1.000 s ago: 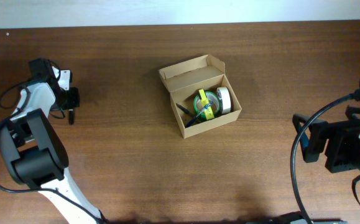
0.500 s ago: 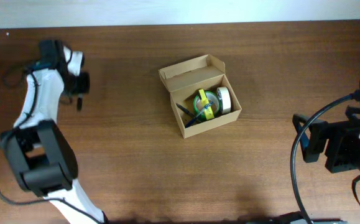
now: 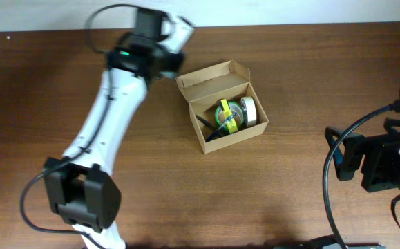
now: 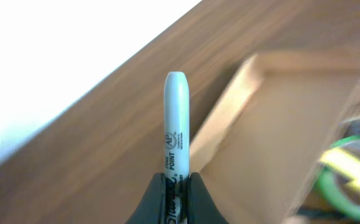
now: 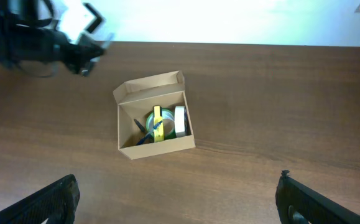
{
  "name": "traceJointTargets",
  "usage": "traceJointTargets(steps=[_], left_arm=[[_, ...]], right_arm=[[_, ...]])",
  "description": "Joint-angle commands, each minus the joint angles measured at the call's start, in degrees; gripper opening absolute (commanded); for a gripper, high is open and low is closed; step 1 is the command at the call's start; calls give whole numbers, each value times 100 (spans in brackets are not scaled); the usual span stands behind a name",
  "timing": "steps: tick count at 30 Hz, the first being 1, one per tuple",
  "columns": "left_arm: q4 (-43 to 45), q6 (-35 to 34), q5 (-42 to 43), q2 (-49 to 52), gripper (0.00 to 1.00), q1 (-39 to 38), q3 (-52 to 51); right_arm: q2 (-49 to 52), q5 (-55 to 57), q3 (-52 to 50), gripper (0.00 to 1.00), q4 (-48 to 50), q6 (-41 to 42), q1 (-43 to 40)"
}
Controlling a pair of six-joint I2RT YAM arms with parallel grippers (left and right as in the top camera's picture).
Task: Pack container
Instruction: 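Carry the Sharpie into the box and lower it inside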
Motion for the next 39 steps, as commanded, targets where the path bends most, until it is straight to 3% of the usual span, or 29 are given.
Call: traceJointTargets(steps=[1, 14, 27, 39], left_arm=[[177, 328, 68, 166, 2, -483, -11], [-205, 455, 197, 879, 2, -1541, -20], [-1082, 704, 282, 1172, 2, -1578, -46], [-1163, 745, 876, 1276, 1, -1582, -83]], right_arm=[[-9, -15, -20, 99, -35, 46, -44], [-9, -11, -20, 99, -35, 42, -44], [-9, -7, -20, 99, -35, 39, -44], [-7, -4, -20, 99, -35, 20, -44]])
